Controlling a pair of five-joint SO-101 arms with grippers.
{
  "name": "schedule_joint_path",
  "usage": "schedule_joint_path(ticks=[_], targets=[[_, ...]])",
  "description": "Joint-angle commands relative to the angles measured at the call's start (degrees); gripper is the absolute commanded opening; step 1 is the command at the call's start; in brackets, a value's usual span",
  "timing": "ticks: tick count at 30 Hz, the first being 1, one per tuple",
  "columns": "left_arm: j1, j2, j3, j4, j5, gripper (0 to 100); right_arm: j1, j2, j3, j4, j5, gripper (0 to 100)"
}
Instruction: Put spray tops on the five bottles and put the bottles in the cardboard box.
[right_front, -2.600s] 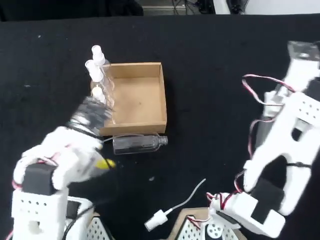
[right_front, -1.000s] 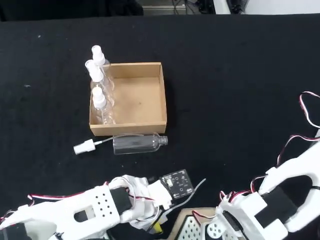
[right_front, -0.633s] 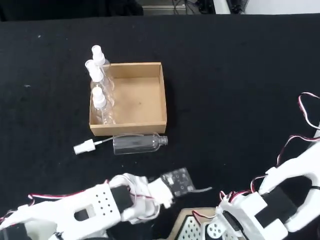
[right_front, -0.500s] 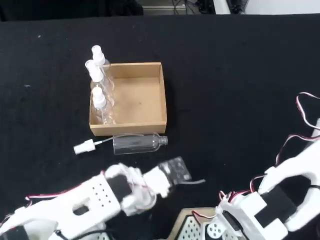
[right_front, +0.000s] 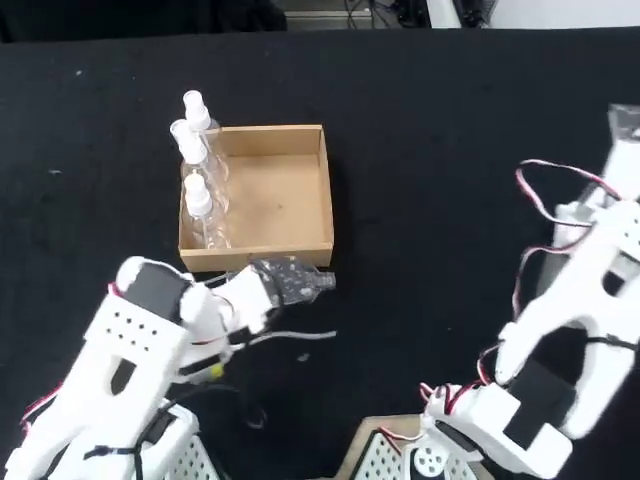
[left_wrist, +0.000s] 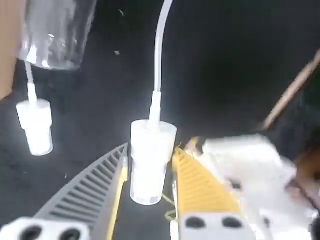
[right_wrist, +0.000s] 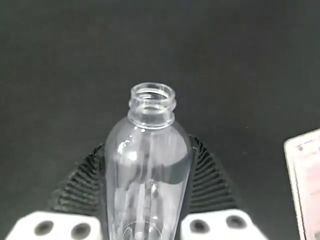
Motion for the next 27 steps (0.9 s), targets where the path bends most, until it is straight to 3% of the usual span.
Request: schedule_joint_path(ticks=[1,7,23,27], targets=[[-4.88,-0.18,-3.21,1.93,-5.19,3,-4.4,-4.35,-6.37,3.25,-3.43,1.1],[-17.19,-0.18,-2.68,1.93,-15.82,3,-11.34,-4.35,-9.8,7.03,-5.19,1.1],[-65.36,0.35,-4.88,-0.62,-56.53,3,-30.42,-10.07,-6.29,7.74,-8.7,1.1],[-73.54,1.05,-2.07,-10.11,-53.89,3,-37.45,-10.59,1.71,4.31,-8.26,1.1]])
